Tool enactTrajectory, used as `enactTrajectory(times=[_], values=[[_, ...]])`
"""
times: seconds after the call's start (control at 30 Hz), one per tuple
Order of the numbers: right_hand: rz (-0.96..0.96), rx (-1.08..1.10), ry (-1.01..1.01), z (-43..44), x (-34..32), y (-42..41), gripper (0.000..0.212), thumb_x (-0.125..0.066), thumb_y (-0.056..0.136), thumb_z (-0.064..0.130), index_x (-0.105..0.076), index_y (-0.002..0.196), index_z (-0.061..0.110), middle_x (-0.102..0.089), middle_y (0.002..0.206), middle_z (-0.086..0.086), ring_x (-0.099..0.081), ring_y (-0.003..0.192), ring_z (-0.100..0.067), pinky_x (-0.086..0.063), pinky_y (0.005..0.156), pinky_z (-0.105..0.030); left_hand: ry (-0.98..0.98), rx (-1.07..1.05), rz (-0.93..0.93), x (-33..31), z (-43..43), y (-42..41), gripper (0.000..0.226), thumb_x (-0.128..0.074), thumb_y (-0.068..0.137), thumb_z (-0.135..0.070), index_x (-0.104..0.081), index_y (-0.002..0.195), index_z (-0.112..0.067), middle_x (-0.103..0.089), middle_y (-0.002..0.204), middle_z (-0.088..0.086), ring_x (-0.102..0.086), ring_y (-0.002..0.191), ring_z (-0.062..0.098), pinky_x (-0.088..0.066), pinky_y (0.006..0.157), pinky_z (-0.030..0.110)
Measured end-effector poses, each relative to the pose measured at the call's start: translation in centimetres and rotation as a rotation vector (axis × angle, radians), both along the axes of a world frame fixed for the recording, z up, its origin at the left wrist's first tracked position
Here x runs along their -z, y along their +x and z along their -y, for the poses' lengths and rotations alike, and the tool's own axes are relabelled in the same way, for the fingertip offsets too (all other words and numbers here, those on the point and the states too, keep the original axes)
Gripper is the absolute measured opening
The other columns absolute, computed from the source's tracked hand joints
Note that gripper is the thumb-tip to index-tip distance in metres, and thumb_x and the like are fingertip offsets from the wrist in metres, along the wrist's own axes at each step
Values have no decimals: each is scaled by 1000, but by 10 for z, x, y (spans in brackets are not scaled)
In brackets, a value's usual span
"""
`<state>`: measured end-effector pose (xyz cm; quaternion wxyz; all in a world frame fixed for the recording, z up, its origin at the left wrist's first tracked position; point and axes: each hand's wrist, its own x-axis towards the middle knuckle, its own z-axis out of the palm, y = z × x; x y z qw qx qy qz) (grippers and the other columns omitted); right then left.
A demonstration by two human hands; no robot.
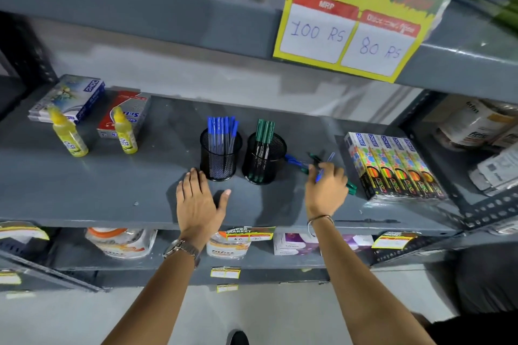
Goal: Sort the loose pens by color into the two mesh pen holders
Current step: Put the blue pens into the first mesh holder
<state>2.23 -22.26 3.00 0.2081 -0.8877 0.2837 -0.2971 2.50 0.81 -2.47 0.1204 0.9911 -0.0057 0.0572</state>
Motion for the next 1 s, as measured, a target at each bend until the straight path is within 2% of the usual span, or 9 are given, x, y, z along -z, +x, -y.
enactTrajectory(times=[0.17, 0.27, 0.4, 0.47, 0.6, 0.7, 0.8, 0.9, 1.0], values=[[-237, 59, 17, 4, 10, 3, 31, -64, 80, 16, -52, 103, -1, -57, 106, -27, -56, 94, -44, -48, 72, -48, 27, -9, -5, -1, -1, -1, 88, -8, 87, -65, -29, 141, 1, -31, 148, 20, -26, 137, 32, -15, 113, 44], [-227, 77, 129, 4, 15, 6, 26, -58, 80, 6, -50, 104, -3, -57, 108, -27, -59, 91, -45, -53, 71, -51, 17, -18, -9, -1, -1, -1, 87, -12, 86, -65, -28, 142, 0, -30, 149, 19, -24, 137, 31, -14, 113, 44], [-75, 105, 211, 2, 11, 4, 14, -55, 77, 1, -56, 92, 0, -59, 100, -25, -58, 88, -44, -50, 66, -47, 24, -10, -25, -1, 0, -1, 86, -15, 87, -65, -29, 142, 0, -31, 148, 19, -26, 137, 32, -16, 112, 45], [45, 143, 250, -2, 2, 3, 14, -53, 75, 1, -58, 88, 0, -58, 97, -24, -55, 88, -43, -46, 62, -43, 3, -11, -14, -1, 0, -1, 84, -18, 88, -64, -34, 138, 1, -37, 145, 21, -31, 134, 34, -22, 110, 47], [360, 167, 317, -9, -38, 10, 19, -53, 73, 1, -62, 90, 4, -61, 95, -22, -57, 85, -37, -31, 62, -27, -18, -8, -15, -1, 0, -2, 84, -20, 85, -63, -39, 135, 2, -41, 142, 22, -35, 131, 35, -26, 108, 49], [620, 46, 313, -20, -82, 17, 18, -54, 72, 4, -62, 88, 6, -65, 86, -18, -58, 73, -29, -39, 61, -22, -25, -13, -15, -2, -1, -2, 85, -19, 85, -64, -37, 137, 2, -40, 143, 21, -34, 132, 34, -26, 109, 48], [780, -148, 349, -42, -122, 25, 15, -59, 77, 6, -62, 90, 11, -67, 85, -11, -59, 69, -19, -43, 55, -9, -40, -5, -9, -2, -2, -3, 85, -18, 86, -63, -34, 139, 2, -37, 145, 21, -32, 133, 34, -22, 110, 47], [719, -339, 474, -69, -143, 38, 19, -62, 79, 4, -59, 85, 22, -66, 77, 0, -61, 63, -9, -49, 55, -19, -41, 6, 7, -2, -2, -5, 82, -26, 87, -60, -40, 134, 5, -43, 140, 24, -39, 129, 37, -29, 107, 49], [497, -478, 505, -90, -134, 51, 15, -63, 79, 1, -66, 83, 15, -66, 74, -1, -56, 53, 6, -50, 56, -15, -75, -1, 12, -3, -1, -6, 80, -33, 85, -59, -43, 130, 6, -46, 136, 26, -43, 125, 38, -33, 105, 50]])
